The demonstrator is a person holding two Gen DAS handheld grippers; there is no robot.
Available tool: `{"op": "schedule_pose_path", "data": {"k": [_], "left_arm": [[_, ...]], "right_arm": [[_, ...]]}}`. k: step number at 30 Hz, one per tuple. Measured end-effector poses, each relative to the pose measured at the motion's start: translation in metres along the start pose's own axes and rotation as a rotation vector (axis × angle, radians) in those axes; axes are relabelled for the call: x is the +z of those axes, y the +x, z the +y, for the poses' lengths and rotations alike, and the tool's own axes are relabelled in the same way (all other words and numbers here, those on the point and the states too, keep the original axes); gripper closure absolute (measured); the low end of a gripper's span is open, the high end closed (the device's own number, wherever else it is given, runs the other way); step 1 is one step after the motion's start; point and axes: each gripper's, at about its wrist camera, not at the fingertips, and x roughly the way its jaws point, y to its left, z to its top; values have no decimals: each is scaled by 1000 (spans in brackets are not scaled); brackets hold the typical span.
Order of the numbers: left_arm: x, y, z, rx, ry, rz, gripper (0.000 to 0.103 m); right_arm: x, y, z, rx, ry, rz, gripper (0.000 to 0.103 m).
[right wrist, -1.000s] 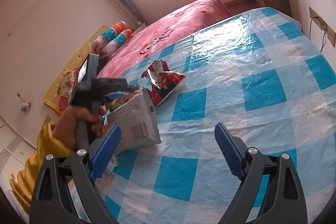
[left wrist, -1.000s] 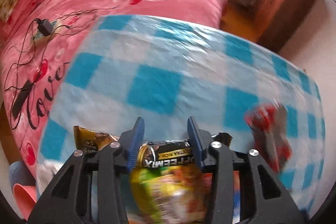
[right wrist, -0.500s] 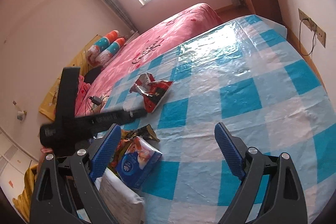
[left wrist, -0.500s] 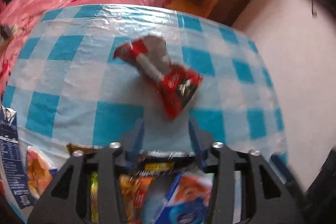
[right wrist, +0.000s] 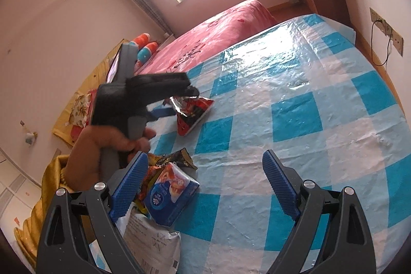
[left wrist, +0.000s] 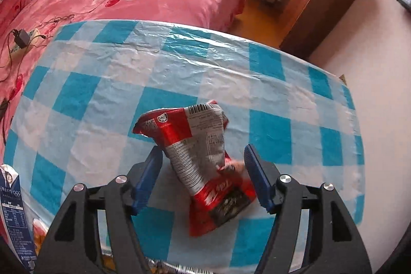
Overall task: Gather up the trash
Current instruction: 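Grasp the red snack wrapper with the left tool on top of held packets, then grasp the blue Vinda tissue pack with the right tool while the left tool holds the wrappers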
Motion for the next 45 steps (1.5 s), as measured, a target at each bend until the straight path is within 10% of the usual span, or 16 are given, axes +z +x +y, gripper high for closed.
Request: {"op": "schedule_pose_path", "data": {"k": [13,45], "left_arm": [[-8,-2,7,4,32,-12,62],[-70,-111,111,-56,25,-147,63]], "right_arm": [[-7,22,18,12,-90,110,13],[-42,94,80,-131,-464,243,12]]}}
